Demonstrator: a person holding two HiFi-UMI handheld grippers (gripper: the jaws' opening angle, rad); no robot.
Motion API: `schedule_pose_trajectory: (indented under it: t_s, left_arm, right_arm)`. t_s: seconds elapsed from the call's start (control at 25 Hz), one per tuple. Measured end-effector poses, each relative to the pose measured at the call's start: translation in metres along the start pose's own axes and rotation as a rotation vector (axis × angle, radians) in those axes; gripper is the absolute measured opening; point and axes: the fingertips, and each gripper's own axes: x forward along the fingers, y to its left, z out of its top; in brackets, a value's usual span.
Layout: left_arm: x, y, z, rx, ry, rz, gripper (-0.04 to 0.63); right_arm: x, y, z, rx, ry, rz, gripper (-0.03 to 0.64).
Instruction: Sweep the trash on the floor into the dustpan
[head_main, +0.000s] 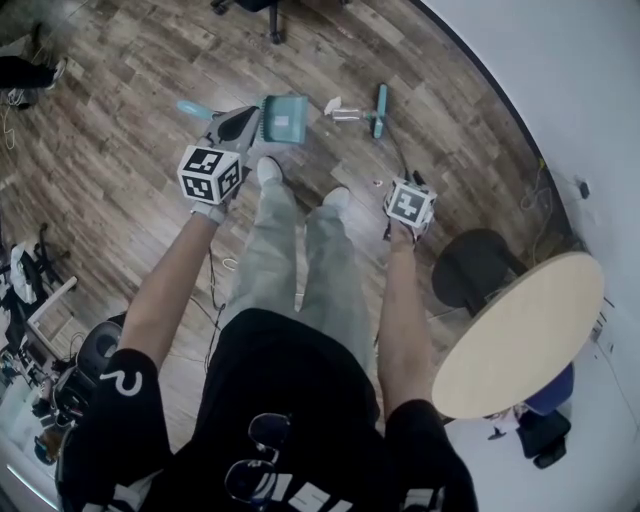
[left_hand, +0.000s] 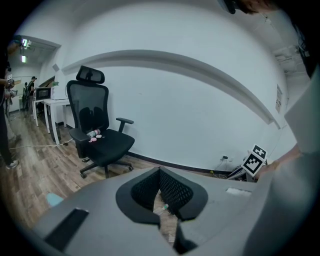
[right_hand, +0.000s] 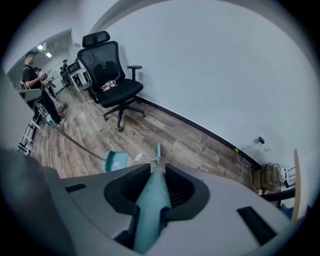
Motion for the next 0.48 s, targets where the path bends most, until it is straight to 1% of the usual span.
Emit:
schedule_pose_trajectory:
  t_s: [0.28, 0.48]
  left_arm:
    - [-0.008, 0.013, -0.006, -0.022, -0.004, 0.02, -0.003]
    - [-0.015, 0.019, -0.009, -0.04, -0.018, 0.035, -0.003]
  right_arm:
    - [0.0, 0.024, 0.009, -0.139, -0.014, -0.006, 0.086]
    - [0.001, 0.043, 0.01, -0.219, -0.011, 0.015, 0.086]
